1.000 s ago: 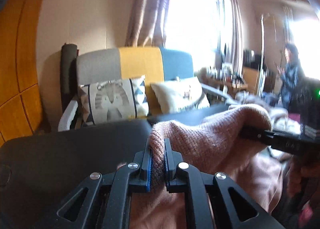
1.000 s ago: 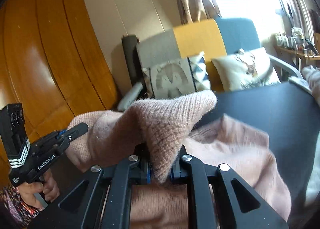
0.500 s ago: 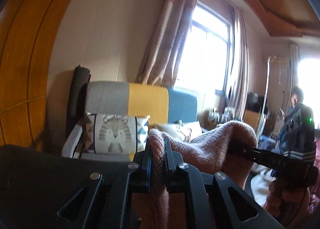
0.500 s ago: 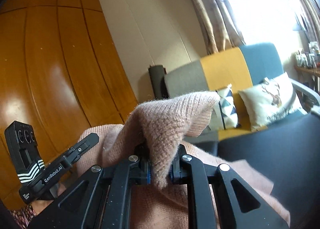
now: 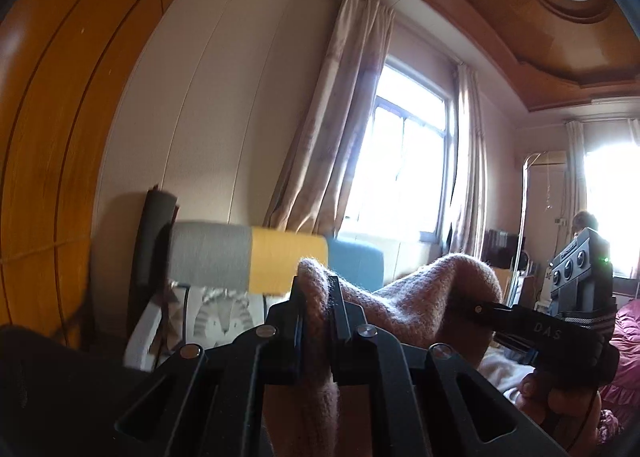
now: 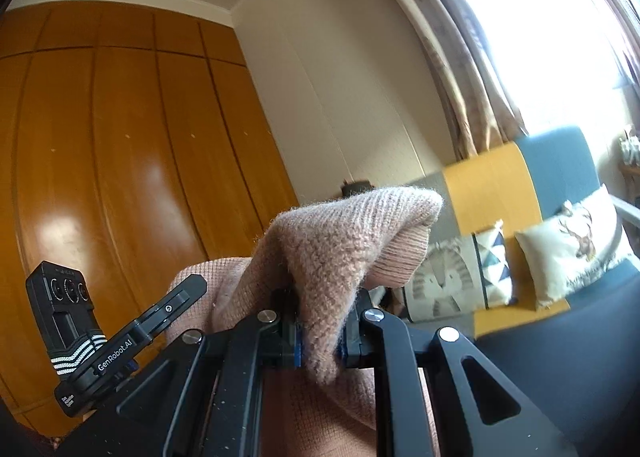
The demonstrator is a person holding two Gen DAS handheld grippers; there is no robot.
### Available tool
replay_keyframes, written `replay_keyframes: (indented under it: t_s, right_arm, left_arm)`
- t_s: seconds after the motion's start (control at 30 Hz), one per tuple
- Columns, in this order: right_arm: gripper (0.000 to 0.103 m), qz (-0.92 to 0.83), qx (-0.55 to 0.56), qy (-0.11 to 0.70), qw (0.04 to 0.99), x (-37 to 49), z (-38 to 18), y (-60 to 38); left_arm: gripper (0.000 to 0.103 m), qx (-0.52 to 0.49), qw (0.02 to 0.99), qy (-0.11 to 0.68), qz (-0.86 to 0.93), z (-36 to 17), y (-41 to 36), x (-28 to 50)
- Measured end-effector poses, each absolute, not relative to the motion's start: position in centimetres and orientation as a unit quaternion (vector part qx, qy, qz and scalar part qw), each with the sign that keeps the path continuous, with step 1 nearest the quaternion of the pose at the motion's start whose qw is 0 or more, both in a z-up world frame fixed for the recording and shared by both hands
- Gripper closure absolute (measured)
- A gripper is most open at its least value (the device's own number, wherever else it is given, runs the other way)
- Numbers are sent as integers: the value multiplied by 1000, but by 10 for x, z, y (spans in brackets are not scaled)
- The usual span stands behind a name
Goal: Fold clothes
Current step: 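Lift the pinched sweater fabric high with both grippers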
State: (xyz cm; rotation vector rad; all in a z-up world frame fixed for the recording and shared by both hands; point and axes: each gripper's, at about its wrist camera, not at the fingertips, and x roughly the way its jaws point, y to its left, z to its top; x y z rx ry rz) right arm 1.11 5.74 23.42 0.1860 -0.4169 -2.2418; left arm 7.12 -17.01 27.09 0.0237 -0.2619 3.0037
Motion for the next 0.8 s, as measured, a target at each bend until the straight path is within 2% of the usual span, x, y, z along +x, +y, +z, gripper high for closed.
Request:
replay_keyframes:
  t_s: [0.33, 0.57, 0.8]
  right_arm:
    - [90, -873, 28, -181, 452, 36, 267, 65]
    - [90, -863, 5, -191, 467, 45, 288, 78]
    - [90, -854, -34, -182, 487, 59, 325, 86]
  left_arm:
    - [94, 65, 77, -66, 993, 313, -157, 111]
    - [94, 87, 87, -79, 989, 337, -159, 131]
    - [94, 114, 98, -51, 987, 370, -147, 149]
